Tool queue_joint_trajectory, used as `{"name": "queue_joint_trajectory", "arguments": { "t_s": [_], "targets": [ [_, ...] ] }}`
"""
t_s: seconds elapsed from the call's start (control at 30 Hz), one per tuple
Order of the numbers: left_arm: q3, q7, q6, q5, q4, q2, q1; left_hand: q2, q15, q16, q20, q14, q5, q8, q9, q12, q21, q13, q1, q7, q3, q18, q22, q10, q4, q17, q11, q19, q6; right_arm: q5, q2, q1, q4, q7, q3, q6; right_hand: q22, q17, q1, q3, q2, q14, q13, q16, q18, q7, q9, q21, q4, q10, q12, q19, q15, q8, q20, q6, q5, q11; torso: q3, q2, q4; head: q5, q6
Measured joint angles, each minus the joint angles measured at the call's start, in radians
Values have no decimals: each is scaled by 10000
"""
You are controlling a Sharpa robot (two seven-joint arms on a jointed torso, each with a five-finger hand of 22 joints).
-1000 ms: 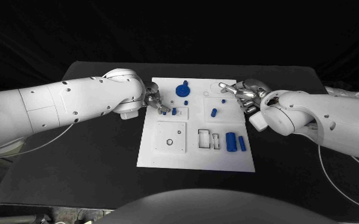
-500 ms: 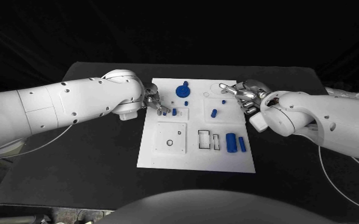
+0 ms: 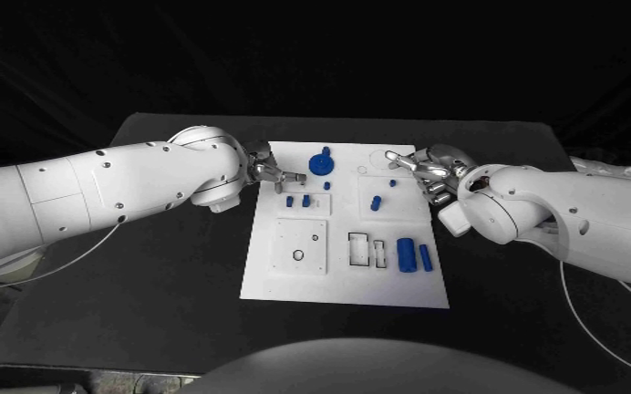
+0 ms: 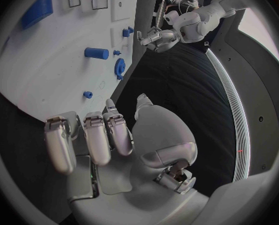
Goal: Assemble the parts on the task board
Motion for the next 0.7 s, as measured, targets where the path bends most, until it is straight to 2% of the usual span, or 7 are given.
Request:
{"name": "queue_joint_trajectory", "arguments": {
  "t_s": [0.2,0.33,0.37,0.4,0.47,0.57,0.7],
  "targets": [
    [6,1099,-1675,565,68,-180,4,-7,0,0,0,0,-151,0,0,0,0,0,22,50,53,1,0,0,-11,-1,0,0,-50,0,-5,-6,0,10,0,-4,0,0,0,0,0,0,0,0,0,0,9,0,0,0,0,0,0,0,0,0,0,0,0,2,5,-22,32],
    [6,2255,-2945,1376,80,-241,4,148,0,0,0,0,-199,-236,-136,-35,0,0,1099,160,279,0,0,-10,-26,-1,66,0,-569,5,0,-7,4,34,0,-11,-1,-1,0,0,0,0,0,0,0,0,8,0,0,0,0,0,0,29,0,0,0,0,1,6,8,-22,52],
    [6,2585,-3212,1609,71,-236,4,188,8,0,0,8,-183,-354,-268,-691,0,0,1491,206,324,0,0,-104,19,-1,159,0,-742,7,3,-7,5,45,0,-14,-1,-1,0,0,0,0,0,0,0,0,8,0,0,0,0,0,0,38,0,0,0,0,1,8,8,-21,59],
    [6,2938,-3459,1859,50,-221,4,234,84,0,0,14,-72,-493,-437,-2275,0,-206,1906,275,387,0,0,-1072,-50,-2,214,0,-943,9,4,-7,6,57,0,-16,-1,-1,0,0,0,0,0,0,0,0,8,0,0,0,0,0,0,38,0,0,0,0,1,8,8,-20,65],
    [6,3801,-3921,2446,-54,-136,4,182,225,0,81,15,279,-870,-879,-5989,-174,-2996,3020,489,613,0,0,-3893,-138,-2,371,5,-1395,16,5,-8,9,93,0,-24,-1,-1,0,0,0,0,0,0,0,0,8,0,0,0,0,0,0,38,0,0,0,0,0,8,8,-33,84],
    [3,5002,-4260,3141,-297,65,4,2,625,0,364,15,642,-1568,-1859,-10724,-107,-6174,4484,888,976,0,0,-5277,-89,-2,774,2,-1929,27,5,-8,14,159,0,-39,-2,-2,0,0,0,0,0,0,0,0,8,0,0,0,0,0,0,38,0,0,0,0,-2,9,6,-58,111],
    [3,6168,-4334,3433,-649,380,3,-378,816,0,570,19,656,-2076,-2991,-12816,0,-8641,5629,1099,1125,0,0,-4948,40,-2,1080,22,-1767,48,-13,-9,25,245,0,-56,-2,-2,0,0,0,0,0,0,0,0,7,0,0,0,0,0,0,38,0,0,0,0,-7,13,-4,-76,134]
  ]
}}
